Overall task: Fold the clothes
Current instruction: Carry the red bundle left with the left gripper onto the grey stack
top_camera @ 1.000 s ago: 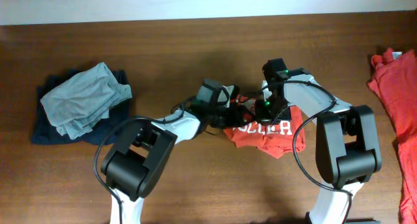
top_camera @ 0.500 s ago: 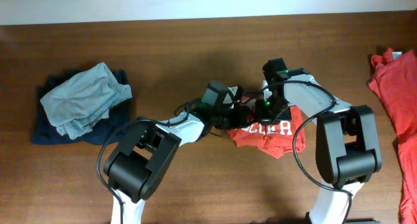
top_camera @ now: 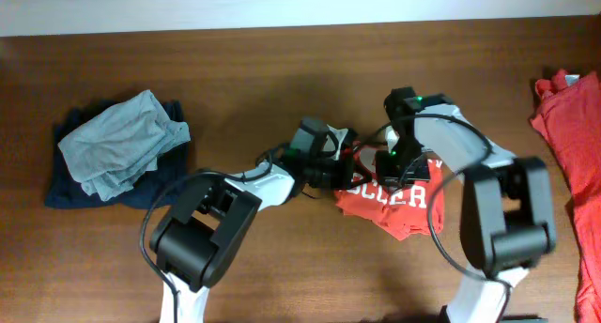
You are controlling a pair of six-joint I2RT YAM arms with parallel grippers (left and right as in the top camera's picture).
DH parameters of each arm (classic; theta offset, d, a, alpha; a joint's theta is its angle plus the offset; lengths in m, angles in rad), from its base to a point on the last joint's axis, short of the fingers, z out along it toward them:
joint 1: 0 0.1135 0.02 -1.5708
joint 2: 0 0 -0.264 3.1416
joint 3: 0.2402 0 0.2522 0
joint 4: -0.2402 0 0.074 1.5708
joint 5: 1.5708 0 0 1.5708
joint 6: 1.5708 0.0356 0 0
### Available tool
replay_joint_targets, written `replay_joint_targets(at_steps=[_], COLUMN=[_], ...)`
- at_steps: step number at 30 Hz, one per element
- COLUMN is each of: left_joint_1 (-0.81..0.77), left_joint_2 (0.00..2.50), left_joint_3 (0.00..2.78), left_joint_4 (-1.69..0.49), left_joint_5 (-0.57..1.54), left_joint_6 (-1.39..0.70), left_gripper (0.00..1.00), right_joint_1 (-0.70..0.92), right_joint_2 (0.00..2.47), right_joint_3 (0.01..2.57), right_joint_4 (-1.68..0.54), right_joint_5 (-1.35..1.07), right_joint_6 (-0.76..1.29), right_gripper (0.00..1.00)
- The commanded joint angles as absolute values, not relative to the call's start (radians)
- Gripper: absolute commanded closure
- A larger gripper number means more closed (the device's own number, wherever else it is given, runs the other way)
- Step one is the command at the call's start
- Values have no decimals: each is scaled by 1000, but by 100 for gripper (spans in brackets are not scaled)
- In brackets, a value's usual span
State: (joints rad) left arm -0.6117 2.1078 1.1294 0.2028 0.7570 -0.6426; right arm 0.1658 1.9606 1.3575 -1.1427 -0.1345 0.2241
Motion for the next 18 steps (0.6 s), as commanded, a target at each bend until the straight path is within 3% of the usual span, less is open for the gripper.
replay_joint_targets(at_steps=[1,9,18], left_joint_1=[-569,-447,-150], left_joint_2=[2055,1713,1447], left_joint_3=[1128,1128,1128], left_joint_4=[160,-96,-113], left_joint_5=[799,562,601], left_joint_6=[-554,-454,-529], left_gripper=[99,100,100], right_joint_1=[160,161,163], right_joint_2=[1748,1514,1466], right_joint_3=[1420,1493,1507], right_joint_4=[-1174,-1226,-1248], right_joint_5=[-119,-90,-99], right_joint_6=[217,227,244], right_gripper=[96,95,96])
